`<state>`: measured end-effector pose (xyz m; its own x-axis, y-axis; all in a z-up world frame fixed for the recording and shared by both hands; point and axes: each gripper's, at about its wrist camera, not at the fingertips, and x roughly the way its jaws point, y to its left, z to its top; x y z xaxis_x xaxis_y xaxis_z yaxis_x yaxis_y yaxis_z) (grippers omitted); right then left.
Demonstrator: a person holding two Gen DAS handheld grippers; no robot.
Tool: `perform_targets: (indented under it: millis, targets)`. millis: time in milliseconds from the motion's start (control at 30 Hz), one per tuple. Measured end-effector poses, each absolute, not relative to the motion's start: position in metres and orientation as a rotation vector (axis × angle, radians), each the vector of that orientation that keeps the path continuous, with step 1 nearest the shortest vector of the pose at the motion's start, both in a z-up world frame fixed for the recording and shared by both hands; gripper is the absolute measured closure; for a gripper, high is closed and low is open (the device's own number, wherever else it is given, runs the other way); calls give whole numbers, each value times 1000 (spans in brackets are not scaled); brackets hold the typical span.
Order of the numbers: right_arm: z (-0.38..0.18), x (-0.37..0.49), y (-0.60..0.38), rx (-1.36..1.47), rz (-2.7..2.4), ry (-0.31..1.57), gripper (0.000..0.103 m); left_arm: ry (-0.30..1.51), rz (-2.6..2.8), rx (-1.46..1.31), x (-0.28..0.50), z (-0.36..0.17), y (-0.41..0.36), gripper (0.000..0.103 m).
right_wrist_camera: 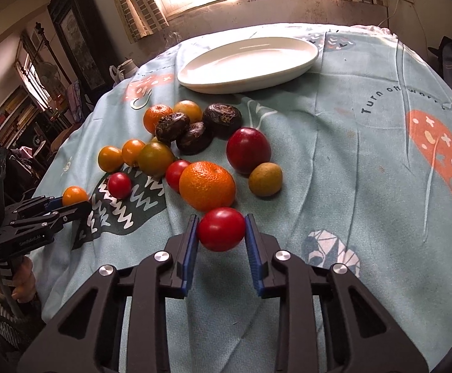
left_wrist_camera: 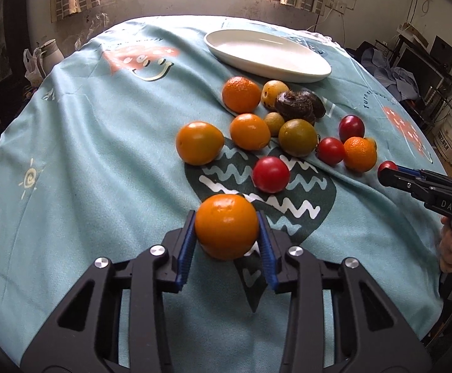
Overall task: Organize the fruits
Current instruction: 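Grasp a red cherry tomato with the right tool while the left tool grasps an orange tomato, then release the red tomato onto the plate with the right tool while the left tool releases the orange tomato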
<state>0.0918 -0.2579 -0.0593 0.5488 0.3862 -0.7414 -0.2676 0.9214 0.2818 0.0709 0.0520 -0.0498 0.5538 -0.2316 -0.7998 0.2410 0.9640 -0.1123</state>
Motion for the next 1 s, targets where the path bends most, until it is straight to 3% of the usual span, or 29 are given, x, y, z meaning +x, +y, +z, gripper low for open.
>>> perform_targets:
  millis: [167, 367, 733, 767, 800, 833, 867, 1000]
  targets:
    - [-30, 96, -263, 97, 366, 833, 73, 884, -297, 57, 92, -13, 41, 65]
    - [9, 173, -263, 75, 321, 744, 73, 817, -339, 100, 176, 24, 0, 65]
    - [-30, 305, -249, 125, 321, 862, 72, 935, -370, 42, 295, -17, -39, 64]
    - [-32, 309, -247, 121, 320, 878, 62, 941, -365, 41, 297, -21, -39, 64]
    - [-33, 310, -247, 118, 322, 878, 44, 943, -362, 43, 298, -25, -41, 56]
    - [-32, 308, -247, 116, 320, 858, 41, 937, -356, 45, 299, -25, -40, 42]
    - [-29, 305, -247, 111, 315, 837, 41, 923, -345, 48, 298, -24, -39, 39]
    - [-16, 286, -255, 141, 333, 807, 41, 890, -333, 36, 283, -9, -26, 38]
